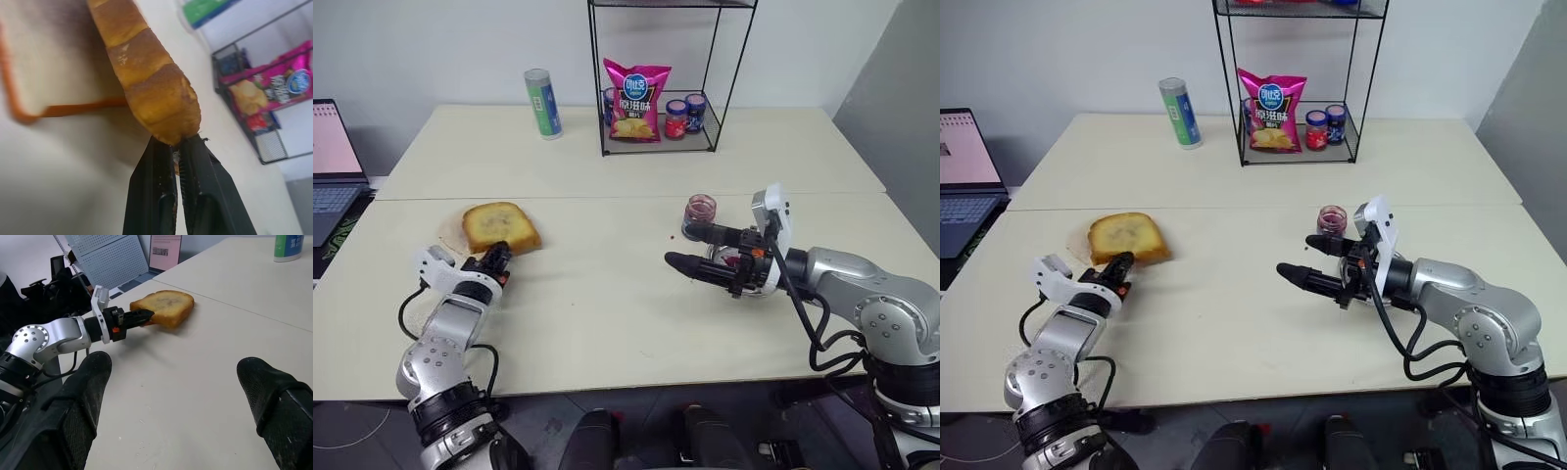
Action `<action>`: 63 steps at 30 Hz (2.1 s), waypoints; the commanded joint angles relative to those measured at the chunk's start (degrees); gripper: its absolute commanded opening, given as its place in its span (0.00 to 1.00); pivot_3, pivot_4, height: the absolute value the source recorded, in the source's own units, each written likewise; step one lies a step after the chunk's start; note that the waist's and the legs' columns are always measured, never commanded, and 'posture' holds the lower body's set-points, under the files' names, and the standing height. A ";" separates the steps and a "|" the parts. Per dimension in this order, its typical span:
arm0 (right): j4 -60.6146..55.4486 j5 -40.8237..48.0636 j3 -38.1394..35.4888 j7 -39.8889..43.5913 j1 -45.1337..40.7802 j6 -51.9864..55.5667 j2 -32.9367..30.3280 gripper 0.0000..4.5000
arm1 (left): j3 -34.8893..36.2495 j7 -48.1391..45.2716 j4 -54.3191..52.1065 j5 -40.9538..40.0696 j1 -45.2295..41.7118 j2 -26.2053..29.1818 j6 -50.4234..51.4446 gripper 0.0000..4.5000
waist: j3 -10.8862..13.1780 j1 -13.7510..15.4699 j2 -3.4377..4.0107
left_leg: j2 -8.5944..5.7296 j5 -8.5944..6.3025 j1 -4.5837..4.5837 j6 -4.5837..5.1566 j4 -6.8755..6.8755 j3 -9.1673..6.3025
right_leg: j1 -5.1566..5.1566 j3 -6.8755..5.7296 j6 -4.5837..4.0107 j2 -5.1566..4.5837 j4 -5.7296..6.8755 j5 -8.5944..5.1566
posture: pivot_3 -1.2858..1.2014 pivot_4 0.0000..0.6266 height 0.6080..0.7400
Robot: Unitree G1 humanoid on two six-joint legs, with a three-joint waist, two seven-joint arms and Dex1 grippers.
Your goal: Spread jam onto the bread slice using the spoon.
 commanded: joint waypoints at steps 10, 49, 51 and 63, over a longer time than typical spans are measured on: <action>-3.89 2.89 -4.94 0.90 4.06 0.34 -3.68 1.00 | -18.78 -12.55 -18.89 -19.25 11.08 14.95 24.60 0.01 | 0.08 -0.17 -0.07 | 0.05 0.00 0.03 0.00 -0.04 -0.02 | -0.04 0.00 -0.41 0.08 0.03 -0.25 | 0.52 0.24 1.00; 7.11 20.58 -33.76 -24.09 20.93 0.27 2.46 1.00 | -38.89 -40.35 -23.09 19.70 1.71 32.26 0.63 0.99 | 0.21 0.82 0.12 | 0.08 0.00 -0.19 0.00 0.00 -0.18 | -0.08 -0.12 -0.64 0.08 -0.05 -0.42 | 0.52 0.24 1.00; 8.01 21.75 -34.35 -26.31 21.90 -0.24 4.29 1.00 | -43.13 -43.22 -21.30 23.89 -2.58 31.90 -3.34 0.99 | 0.18 0.81 0.23 | 0.07 0.00 -0.20 0.00 0.00 0.02 | -0.09 0.04 -0.62 0.07 -0.06 -0.41 | 0.52 0.24 1.00; 19.49 16.34 -29.27 -27.44 17.45 -6.63 10.57 1.00 | -52.89 -53.63 -8.73 34.10 -17.14 23.42 -16.23 0.99 | 0.20 -0.52 0.33 | 0.20 -0.01 -0.21 0.02 -0.07 0.03 | -0.18 0.13 -0.19 0.64 0.01 -0.22 | 0.52 0.24 1.00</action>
